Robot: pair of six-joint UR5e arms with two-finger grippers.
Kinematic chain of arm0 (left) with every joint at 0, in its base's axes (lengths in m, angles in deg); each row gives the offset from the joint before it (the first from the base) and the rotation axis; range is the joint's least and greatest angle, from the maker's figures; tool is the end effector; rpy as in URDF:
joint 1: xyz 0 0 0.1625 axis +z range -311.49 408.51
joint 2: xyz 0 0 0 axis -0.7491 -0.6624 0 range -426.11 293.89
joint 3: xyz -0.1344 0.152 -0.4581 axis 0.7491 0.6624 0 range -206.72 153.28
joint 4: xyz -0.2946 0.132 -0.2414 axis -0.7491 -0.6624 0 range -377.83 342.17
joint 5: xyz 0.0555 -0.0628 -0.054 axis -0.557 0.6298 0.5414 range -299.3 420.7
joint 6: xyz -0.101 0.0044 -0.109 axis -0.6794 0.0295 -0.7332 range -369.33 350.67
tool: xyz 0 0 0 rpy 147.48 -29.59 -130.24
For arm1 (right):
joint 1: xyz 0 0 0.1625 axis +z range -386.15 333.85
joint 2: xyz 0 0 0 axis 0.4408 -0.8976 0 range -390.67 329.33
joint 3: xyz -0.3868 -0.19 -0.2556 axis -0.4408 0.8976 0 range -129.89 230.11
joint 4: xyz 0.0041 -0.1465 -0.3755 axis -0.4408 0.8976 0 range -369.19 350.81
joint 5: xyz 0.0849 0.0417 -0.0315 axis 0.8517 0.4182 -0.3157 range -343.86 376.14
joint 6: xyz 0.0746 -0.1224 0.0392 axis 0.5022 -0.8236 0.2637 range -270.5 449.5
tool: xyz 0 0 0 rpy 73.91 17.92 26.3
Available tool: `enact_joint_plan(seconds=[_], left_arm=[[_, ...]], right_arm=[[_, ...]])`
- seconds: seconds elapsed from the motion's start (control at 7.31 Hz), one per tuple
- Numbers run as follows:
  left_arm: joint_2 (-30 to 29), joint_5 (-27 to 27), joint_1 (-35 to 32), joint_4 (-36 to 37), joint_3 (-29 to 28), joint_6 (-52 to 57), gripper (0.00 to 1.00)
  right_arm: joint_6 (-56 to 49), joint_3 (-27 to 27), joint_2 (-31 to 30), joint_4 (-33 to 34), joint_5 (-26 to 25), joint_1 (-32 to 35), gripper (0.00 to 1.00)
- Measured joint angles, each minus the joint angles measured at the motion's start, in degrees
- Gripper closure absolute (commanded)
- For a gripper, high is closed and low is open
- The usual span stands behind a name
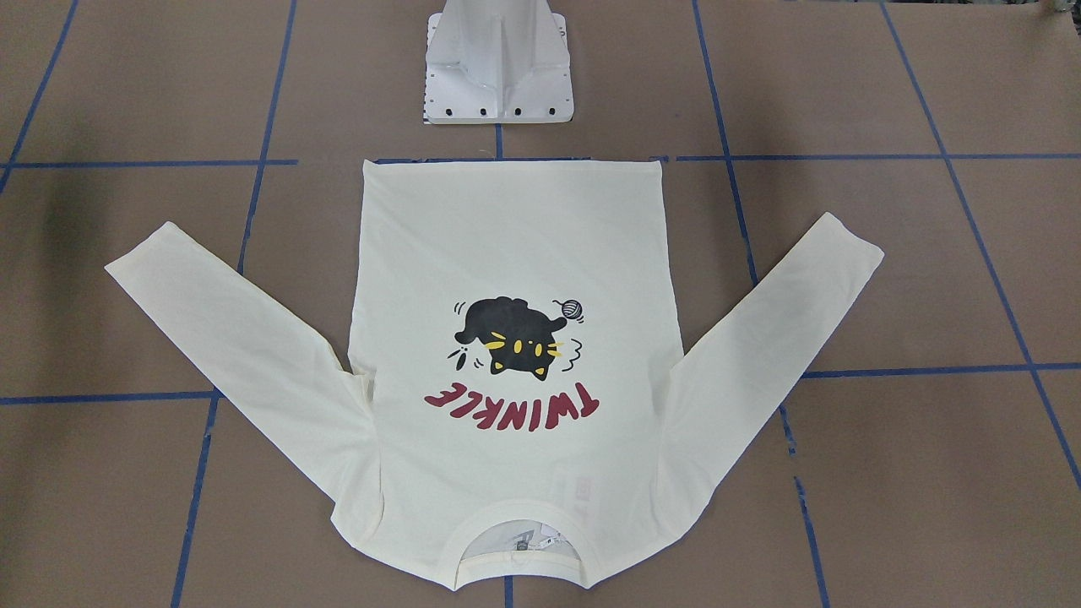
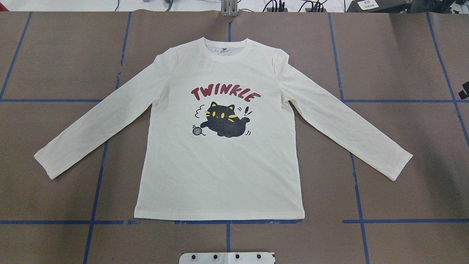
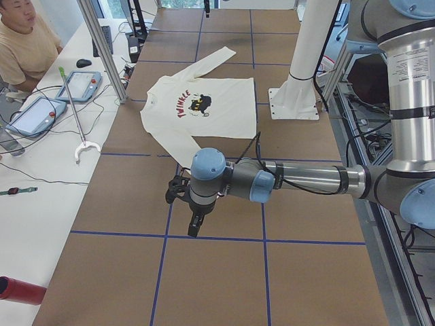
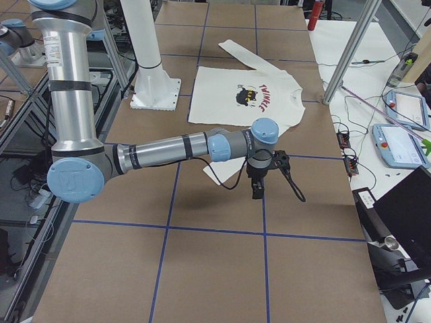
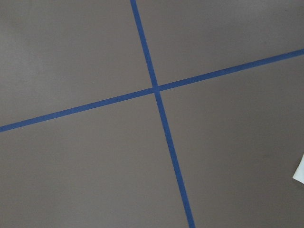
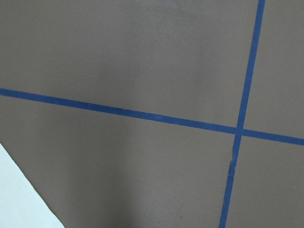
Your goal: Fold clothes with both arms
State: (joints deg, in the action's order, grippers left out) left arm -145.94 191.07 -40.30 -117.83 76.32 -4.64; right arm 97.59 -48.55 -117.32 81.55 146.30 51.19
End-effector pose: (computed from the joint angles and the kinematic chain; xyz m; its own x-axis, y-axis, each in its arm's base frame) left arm -0.0284 -0.4146 0.7248 0.7545 0.2392 -0.6111 -0.0822 0.9583 0.2737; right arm -0.0776 -0.5169 0.6754 0.7411 -0.1528 0.6538 0.1115 0.9882 0.1046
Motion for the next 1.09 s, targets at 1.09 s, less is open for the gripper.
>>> enact_joint_plan(seconds=[1.09], left_arm=[[-0.12,4.85,0.47,-4.75,-1.01,0.83,0.0]], right_arm=[[28.58,-0.26,-5.52,-26.52,1.05,-16.14,0.02]])
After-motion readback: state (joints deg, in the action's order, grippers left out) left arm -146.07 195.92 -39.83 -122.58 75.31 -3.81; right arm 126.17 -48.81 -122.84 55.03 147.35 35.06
